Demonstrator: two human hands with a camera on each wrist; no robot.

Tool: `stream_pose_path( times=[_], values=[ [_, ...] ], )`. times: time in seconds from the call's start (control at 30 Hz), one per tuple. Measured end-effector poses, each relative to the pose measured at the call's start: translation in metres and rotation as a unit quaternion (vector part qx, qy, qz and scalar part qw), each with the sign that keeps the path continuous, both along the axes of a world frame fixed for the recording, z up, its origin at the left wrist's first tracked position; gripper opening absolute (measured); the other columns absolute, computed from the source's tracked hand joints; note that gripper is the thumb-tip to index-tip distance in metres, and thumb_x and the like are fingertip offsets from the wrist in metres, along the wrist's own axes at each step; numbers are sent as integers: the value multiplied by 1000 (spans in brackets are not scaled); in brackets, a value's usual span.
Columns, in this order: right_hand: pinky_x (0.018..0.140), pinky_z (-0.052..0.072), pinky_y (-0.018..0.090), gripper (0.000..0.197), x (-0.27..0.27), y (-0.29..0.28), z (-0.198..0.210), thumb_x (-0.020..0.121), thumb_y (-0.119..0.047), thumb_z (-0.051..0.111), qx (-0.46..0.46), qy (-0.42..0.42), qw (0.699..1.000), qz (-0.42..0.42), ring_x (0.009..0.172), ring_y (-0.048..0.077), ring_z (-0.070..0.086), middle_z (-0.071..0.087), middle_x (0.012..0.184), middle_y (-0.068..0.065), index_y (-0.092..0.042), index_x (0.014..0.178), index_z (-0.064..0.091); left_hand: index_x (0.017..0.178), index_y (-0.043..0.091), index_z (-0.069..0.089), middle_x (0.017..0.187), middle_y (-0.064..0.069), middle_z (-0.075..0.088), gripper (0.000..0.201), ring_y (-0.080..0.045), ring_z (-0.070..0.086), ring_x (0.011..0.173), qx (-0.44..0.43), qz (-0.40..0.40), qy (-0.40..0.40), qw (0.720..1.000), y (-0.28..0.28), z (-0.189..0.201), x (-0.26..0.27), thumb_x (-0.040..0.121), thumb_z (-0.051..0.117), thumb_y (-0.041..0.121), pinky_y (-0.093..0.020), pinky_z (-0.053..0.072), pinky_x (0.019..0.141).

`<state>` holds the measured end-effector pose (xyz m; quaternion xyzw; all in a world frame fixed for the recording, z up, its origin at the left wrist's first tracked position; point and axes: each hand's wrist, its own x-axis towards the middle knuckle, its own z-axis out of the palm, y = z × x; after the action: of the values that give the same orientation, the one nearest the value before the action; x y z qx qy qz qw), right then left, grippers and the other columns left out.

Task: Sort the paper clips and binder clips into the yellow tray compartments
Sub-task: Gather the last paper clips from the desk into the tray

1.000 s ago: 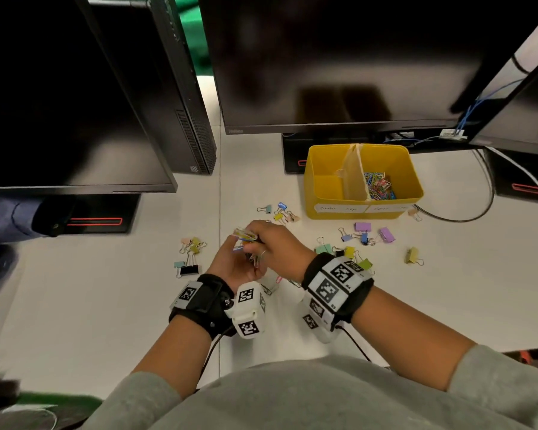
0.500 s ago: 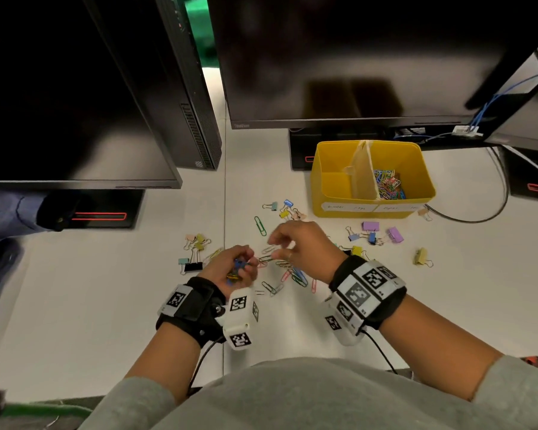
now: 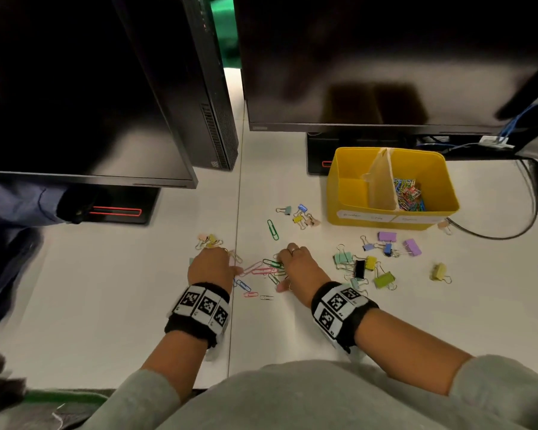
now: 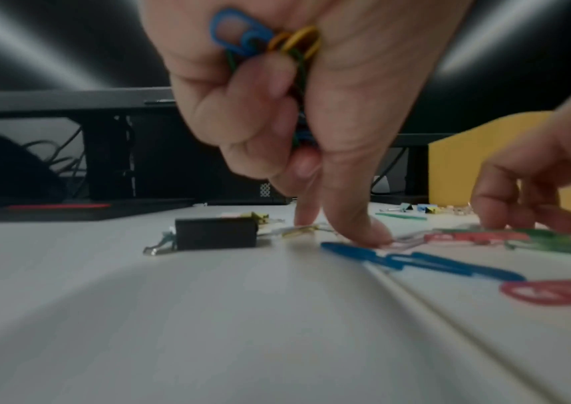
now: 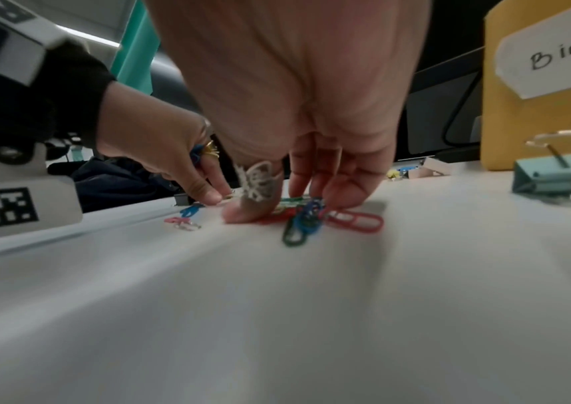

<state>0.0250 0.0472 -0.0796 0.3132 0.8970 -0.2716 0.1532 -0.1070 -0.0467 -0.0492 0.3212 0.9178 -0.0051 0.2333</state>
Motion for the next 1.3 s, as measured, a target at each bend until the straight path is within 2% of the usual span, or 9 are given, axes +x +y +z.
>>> stream_pose_path(
  times=[0.17,0.3,0.5,0.8,0.93,1.03,1.1,1.2,1.3],
  values=[
    [96,38,37,42,1,-2,-2,89,-13,54,28,-21,998,49,119,32,39,39,134,19,-2,126,40,107,10,69,112,-8,68,22,-22,64,105,-13,-7,-16,1000,3,-6,0,92,59,23,-29,50,83],
    [92,40,36,32,6,-7,-7,92,0,39,76,-9,995,62,117,31,41,41,131,19,-2,124,40,106,8,69,107,-9,70,31,-23,64,102,-4,-40,-17,999,2,-7,12,91,57,32,-30,51,82],
    [95,40,38,41,11,-2,-3,86,3,47,113,-60,988,91,118,34,40,43,128,22,2,125,35,104,6,68,108,-10,69,32,-23,64,101,8,-46,-40,998,8,-15,24,87,64,32,-30,50,80],
    [91,39,31,36,23,26,22,83,14,38,-1,14,999,-33,114,33,48,51,121,22,2,116,47,107,5,63,112,-11,65,27,-26,61,105,-28,-108,-67,991,27,-5,30,95,49,25,-30,49,85],
    [61,26,21,25,44,52,58,89,8,41,-1,74,992,-97,108,27,51,57,115,20,2,111,51,80,15,60,77,-3,52,11,-17,52,83,10,-141,-127,982,48,17,26,89,58,22,-21,38,64],
    [47,25,20,22,68,74,84,90,7,41,16,92,985,-146,102,28,54,58,107,18,2,109,51,93,5,72,81,4,54,19,-8,50,80,93,-149,-191,966,68,46,36,86,66,21,-13,37,62],
    [53,33,18,26,88,96,98,89,9,40,38,84,977,-194,96,29,55,57,103,15,1,111,51,95,2,71,79,6,57,23,-5,51,75,140,-162,-210,954,89,65,47,85,68,22,-7,36,59],
    [76,42,35,19,115,134,110,92,2,42,114,69,955,-265,104,37,54,61,107,26,8,104,54,91,1,70,86,-5,63,22,-12,54,78,198,-174,-264,928,128,87,76,83,70,21,-16,42,66],
    [85,42,39,18,128,160,108,93,-4,43,142,28,946,-289,105,41,54,62,109,31,5,95,58,72,11,62,67,2,52,17,-8,46,59,209,-154,-326,909,173,103,112,84,69,20,-20,38,56]
  ],
)
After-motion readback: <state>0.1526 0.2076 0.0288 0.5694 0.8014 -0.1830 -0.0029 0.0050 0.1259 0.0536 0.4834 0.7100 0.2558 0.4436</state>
